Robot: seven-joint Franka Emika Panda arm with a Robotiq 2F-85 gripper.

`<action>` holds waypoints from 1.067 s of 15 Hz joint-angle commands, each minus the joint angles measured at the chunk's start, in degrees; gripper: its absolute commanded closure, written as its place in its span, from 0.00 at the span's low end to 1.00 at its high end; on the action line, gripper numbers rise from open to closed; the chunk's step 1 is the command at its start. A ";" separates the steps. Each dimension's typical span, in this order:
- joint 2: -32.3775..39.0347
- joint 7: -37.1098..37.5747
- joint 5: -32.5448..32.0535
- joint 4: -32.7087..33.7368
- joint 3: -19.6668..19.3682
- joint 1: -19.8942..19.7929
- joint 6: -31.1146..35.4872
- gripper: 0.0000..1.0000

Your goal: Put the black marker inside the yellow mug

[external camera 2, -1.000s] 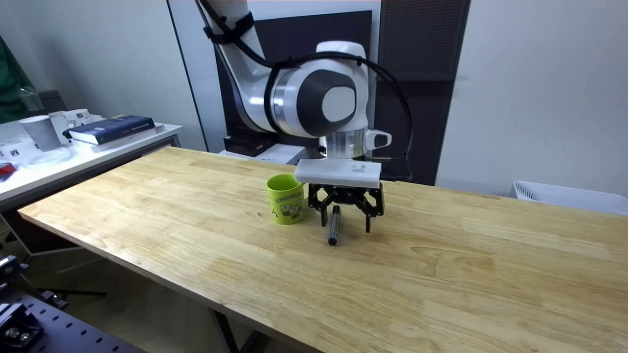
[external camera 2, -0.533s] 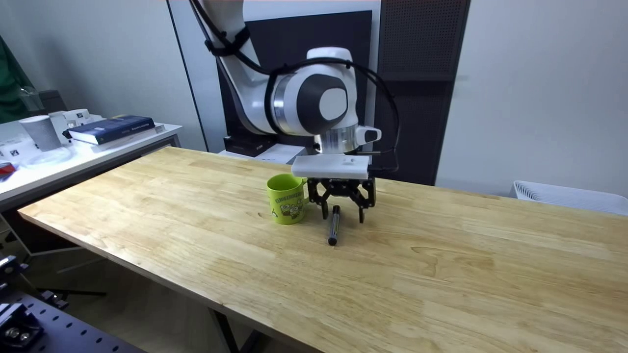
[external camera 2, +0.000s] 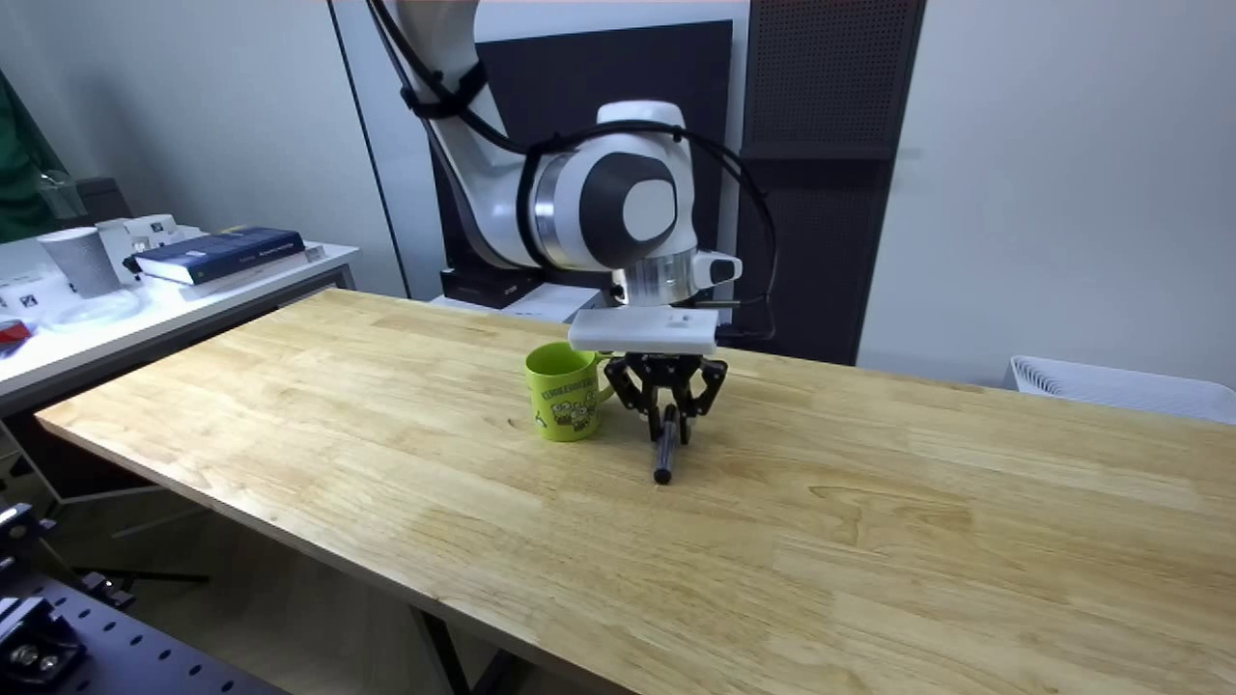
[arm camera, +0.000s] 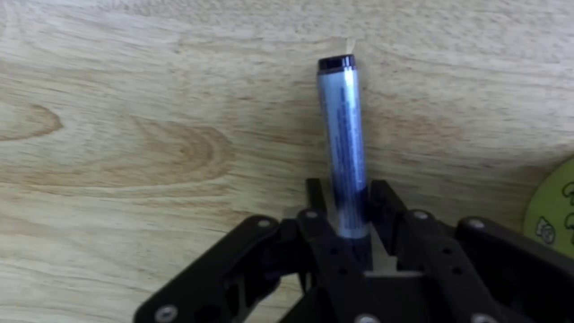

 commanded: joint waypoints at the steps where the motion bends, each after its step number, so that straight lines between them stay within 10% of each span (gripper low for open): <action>1: -0.04 1.56 -0.96 0.68 0.73 -0.60 -0.55 0.95; 8: -6.01 -0.16 0.31 -3.14 4.93 -2.84 -2.58 0.95; 16: -26.79 8.94 -2.68 -11.84 0.92 6.00 -15.15 0.95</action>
